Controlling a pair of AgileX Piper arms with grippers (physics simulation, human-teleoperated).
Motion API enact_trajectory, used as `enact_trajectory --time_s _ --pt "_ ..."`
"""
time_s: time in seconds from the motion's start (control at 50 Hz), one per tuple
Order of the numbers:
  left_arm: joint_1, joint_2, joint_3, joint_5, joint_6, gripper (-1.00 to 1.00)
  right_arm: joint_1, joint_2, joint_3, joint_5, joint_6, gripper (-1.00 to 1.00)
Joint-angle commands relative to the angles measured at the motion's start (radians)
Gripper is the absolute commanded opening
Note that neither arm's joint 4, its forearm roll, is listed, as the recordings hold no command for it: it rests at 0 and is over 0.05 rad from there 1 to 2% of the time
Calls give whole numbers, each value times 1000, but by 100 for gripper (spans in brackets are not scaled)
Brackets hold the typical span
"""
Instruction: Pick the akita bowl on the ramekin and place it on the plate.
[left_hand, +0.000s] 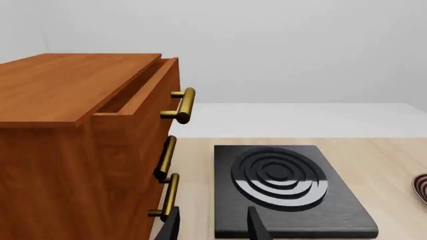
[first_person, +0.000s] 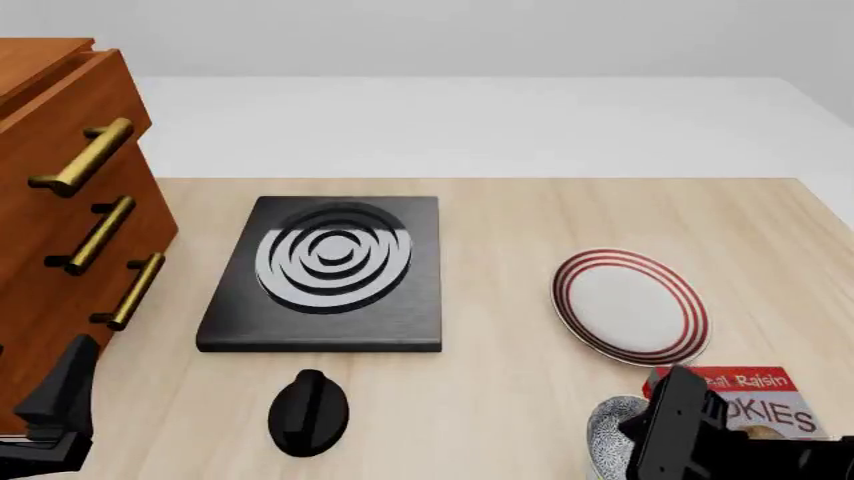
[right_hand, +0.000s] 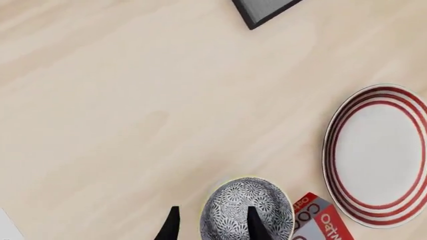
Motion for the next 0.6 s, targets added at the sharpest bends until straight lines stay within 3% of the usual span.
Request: enact_trajectory --time_s 0.02,0.18,0.6 --pt "0 0 0 0 0 100 11 49 40 -70 17 100" --pt "0 0 0 0 0 100 32 79 72 -124 47 100" --pt "0 0 0 0 0 100 14 80 98 -143 53 100"
